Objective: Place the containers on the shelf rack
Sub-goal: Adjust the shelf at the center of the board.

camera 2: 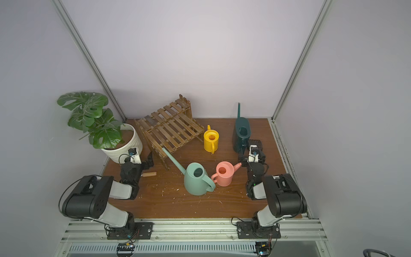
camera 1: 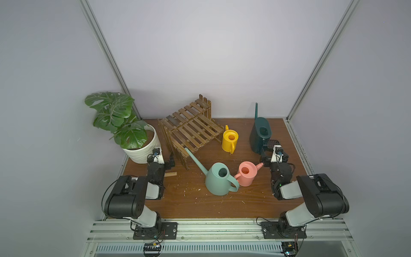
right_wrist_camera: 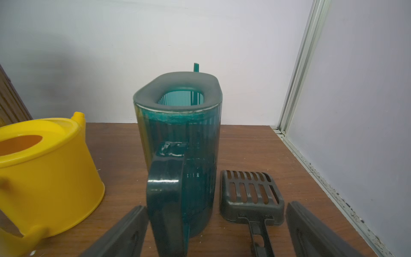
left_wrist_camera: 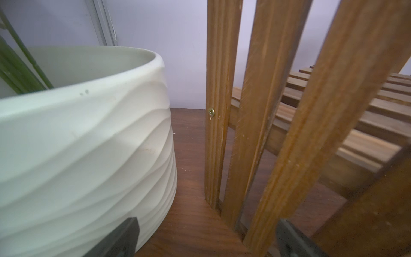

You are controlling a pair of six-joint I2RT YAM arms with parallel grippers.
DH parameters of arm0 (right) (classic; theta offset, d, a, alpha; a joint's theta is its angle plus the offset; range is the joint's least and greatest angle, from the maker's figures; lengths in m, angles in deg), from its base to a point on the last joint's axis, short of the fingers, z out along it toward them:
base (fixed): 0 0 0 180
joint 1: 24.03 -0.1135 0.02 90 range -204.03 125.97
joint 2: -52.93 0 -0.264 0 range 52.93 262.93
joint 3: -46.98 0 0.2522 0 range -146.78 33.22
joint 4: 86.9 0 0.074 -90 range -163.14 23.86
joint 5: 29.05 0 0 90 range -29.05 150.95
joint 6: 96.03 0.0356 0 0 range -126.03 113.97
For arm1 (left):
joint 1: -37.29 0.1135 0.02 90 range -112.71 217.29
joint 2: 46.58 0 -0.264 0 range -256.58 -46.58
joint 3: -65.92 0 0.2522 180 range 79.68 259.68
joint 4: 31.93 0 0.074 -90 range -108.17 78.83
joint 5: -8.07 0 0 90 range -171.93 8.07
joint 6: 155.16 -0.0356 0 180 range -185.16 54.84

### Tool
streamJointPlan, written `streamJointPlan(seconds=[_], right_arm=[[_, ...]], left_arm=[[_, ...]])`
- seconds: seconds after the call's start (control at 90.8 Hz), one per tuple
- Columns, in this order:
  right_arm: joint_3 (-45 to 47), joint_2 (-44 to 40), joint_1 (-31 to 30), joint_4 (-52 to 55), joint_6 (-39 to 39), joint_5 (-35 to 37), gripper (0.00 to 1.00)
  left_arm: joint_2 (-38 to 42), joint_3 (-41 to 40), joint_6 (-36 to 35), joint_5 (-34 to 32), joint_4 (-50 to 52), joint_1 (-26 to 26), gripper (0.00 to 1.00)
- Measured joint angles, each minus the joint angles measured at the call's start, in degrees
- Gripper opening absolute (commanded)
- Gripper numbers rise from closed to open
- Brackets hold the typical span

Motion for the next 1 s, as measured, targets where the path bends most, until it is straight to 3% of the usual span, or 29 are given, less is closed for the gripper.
streamJointPlan(seconds=[0.638, 0.815, 1.002], right_arm=[[0.0, 0.0, 0.0, -0.2, 0.0, 0.0, 0.99], [1.4, -7.0, 0.0, 2.2, 0.0, -0.5, 0.99], [-0.3, -22.3, 0.0, 15.4, 2.1, -1.1, 0.99]], left_arm=[[1.3, -0.1, 0.0, -0.4, 1.0, 0.0, 0.98], [16.0, -2.8, 1.4, -5.1, 4.2, -1.0, 0.98], [36.5, -3.5, 9.4, -15.4, 16.8, -5.0, 0.98]])
